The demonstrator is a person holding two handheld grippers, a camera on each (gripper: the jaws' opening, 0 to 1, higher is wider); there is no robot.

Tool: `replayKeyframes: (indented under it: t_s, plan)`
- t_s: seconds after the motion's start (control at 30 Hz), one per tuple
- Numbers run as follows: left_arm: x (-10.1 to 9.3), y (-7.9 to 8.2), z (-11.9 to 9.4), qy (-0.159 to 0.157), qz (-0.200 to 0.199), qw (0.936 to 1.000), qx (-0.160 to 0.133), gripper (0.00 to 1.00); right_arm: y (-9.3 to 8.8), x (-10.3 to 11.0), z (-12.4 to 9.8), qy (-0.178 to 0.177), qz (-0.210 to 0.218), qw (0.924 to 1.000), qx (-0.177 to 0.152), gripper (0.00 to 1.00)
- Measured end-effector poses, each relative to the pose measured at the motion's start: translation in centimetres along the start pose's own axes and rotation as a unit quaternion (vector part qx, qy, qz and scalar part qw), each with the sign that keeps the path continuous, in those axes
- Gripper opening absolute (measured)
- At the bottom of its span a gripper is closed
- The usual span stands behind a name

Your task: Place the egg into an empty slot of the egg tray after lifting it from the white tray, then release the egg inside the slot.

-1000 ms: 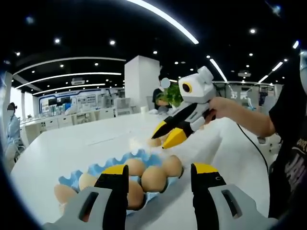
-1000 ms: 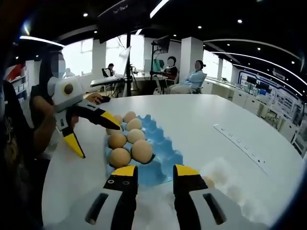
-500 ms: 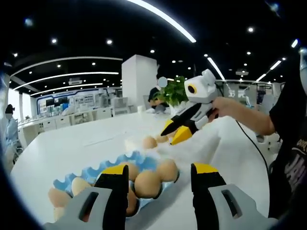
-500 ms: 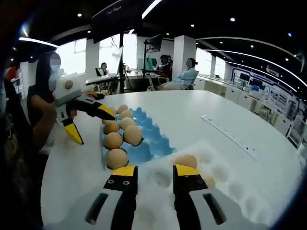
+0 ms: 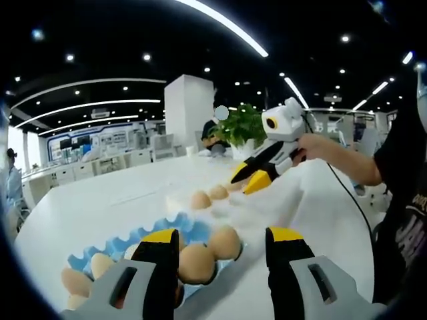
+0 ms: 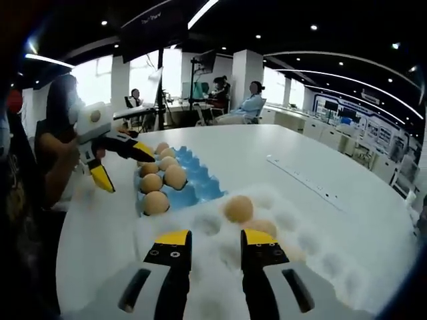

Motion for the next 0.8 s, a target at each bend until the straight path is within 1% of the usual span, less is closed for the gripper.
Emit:
replayKeyframes:
  t_s: [0.07, 0.2, 0.23, 0.3, 0.47, 0.53, 0.6, 0.67, 0.8]
  plan:
    - [-0.2, 0.0, 0.1, -0.002, 0.001, 1.0, 0.001, 0.53, -0.2, -0.6, -0.3, -0.004, 0.0, 1.0, 0.001, 0.3]
    - [-0.4, 0.0, 0.2, -0.004, 0.003, 1.0, 0.002, 0.53, -0.5, -0.7, -1.5, -0.012, -0.001, 0.9999, 0.003, 0.3]
    - [-0.4, 0.0, 0.3, -0.004, 0.002, 1.0, 0.003, 0.53, -0.6, -1.2, -1.6, -0.014, -0.001, 0.9999, 0.004, 0.3]
    - [-0.4, 0.0, 0.4, -0.004, 0.003, 1.0, 0.003, 0.53, -0.9, -1.3, -2.1, -0.017, 0.0, 0.9998, 0.008, 0.3]
    - [-0.8, -0.1, 1.0, -0.011, 0.002, 0.9999, 0.006, 0.53, -1.8, -1.5, -2.9, -0.026, 0.004, 0.9996, 0.012, 0.3]
    - [-1.0, -0.2, 1.1, -0.014, 0.002, 0.9999, 0.007, 0.53, -2.0, -2.0, -3.2, -0.03, 0.005, 0.9994, 0.013, 0.3]
    - [-1.1, -0.2, 1.3, -0.015, 0.002, 0.9999, 0.006, 0.53, -2.2, -1.8, -3.6, -0.034, 0.007, 0.9993, 0.013, 0.3]
    - [-1.1, -0.2, 1.4, -0.017, 0.002, 0.9998, 0.007, 0.53, -2.3, -2.6, -3.9, -0.038, 0.009, 0.9992, 0.013, 0.3]
    - [-1.3, -0.4, 1.6, -0.019, 0.002, 0.9998, 0.009, 0.53, -2.6, -3.0, -4.4, -0.043, 0.01, 0.9989, 0.016, 0.3]
Point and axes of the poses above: the point that each gripper's makers call its tool centre point, and the gripper's own axes: z roughly forward along the fingers, x roughly to its left, y roughly out of its top, the point moved 1 cm from there along -z, roughly backward along the fingers, and after that the axes turned 11 degrees about -x, right-handed, at the moved point
